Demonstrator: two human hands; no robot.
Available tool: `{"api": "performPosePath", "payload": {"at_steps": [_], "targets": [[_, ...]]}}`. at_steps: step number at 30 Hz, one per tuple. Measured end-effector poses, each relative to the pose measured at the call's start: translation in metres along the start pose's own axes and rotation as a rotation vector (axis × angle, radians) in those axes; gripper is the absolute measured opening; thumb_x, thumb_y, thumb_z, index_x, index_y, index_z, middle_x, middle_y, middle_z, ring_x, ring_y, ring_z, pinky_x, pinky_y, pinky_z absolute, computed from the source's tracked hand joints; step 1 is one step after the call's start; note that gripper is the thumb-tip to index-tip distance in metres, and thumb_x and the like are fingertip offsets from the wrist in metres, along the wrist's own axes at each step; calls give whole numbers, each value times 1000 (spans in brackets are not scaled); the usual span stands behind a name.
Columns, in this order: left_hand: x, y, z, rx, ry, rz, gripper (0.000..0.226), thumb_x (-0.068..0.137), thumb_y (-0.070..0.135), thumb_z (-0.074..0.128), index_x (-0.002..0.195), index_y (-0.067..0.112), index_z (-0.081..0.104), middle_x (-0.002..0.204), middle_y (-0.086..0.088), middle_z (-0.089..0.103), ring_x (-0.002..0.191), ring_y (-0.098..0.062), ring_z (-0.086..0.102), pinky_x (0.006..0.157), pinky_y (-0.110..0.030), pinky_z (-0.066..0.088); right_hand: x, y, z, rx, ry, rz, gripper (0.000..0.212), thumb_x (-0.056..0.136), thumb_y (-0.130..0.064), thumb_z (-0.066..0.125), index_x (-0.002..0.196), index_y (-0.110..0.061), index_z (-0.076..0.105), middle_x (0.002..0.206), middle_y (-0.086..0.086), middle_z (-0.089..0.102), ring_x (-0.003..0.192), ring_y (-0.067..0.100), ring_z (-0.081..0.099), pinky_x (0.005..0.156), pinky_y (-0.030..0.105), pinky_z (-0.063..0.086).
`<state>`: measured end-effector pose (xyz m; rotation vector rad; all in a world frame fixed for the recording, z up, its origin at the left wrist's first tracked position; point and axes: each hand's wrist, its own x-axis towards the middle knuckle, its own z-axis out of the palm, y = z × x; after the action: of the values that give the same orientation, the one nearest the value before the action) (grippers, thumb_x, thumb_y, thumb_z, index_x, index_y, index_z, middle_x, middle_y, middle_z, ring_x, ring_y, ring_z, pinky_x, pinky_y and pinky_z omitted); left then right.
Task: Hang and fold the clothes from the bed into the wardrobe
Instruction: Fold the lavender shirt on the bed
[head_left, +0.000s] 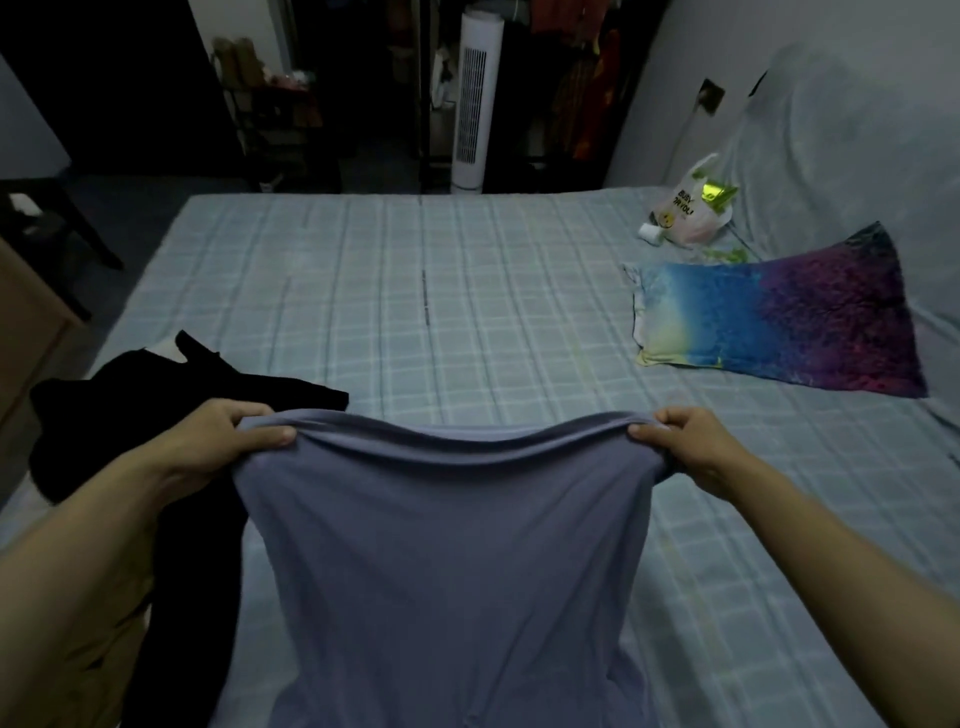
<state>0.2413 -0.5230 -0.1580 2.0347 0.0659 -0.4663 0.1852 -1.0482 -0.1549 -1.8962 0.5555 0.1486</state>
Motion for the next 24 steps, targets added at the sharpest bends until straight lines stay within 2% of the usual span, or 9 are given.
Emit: {"api": "performPosePath", "payload": {"at_steps": [3,8,10,12,16,19,21,24], "targets": [[15,-6,4,-225,-6,-128,27,70,29,80,75,5,67,70,-14,63,60,-19,61,53,-24,50,17,-1,2,118,-120,184,28,84,-12,74,62,-6,58,48,8,56,39,17,54,37,25,46],[31,0,27,-546,138,-261,20,80,14,75,92,0,67,83,-17,68,68,-21,66,58,-23,57,44,-8,20,156,-74,273,27,89,-6,67,64,-4,57,46,9,58,38,17,55,36,21,44],[38,9,43,-562,232,-294,10,82,7,75,83,2,66,75,-13,68,64,-21,63,56,-23,55,54,-14,36,136,-18,265,28,88,-4,68,63,-5,55,51,11,56,44,19,52,38,20,42],[44,21,64,-559,299,-316,18,80,4,77,68,8,63,60,-6,65,54,-17,59,55,-24,52,60,-19,58,140,15,231,32,86,-1,69,60,-8,52,55,9,53,47,18,48,39,19,39],[43,55,118,-525,275,-285,26,80,3,77,62,9,59,45,0,58,38,-8,54,40,-20,48,47,-30,110,188,-29,166,24,82,3,72,65,-7,58,58,8,57,45,12,52,42,19,43],[38,83,156,-459,232,-225,22,83,3,75,64,7,63,46,0,59,37,-6,54,37,-20,46,30,-42,137,196,-76,99,17,80,4,73,71,-7,64,63,8,63,54,15,55,51,22,46],[34,98,174,-427,225,-185,24,83,2,74,62,7,63,47,0,57,38,-6,52,38,-19,46,21,-50,144,219,-97,71,14,79,4,73,74,-7,67,65,6,67,56,14,59,52,21,49],[27,112,191,-441,220,-163,22,84,3,73,64,5,63,57,-7,58,49,-14,55,42,-23,52,9,-58,144,261,-137,50,12,80,4,71,82,-7,68,74,8,70,63,15,64,56,21,53]]}}
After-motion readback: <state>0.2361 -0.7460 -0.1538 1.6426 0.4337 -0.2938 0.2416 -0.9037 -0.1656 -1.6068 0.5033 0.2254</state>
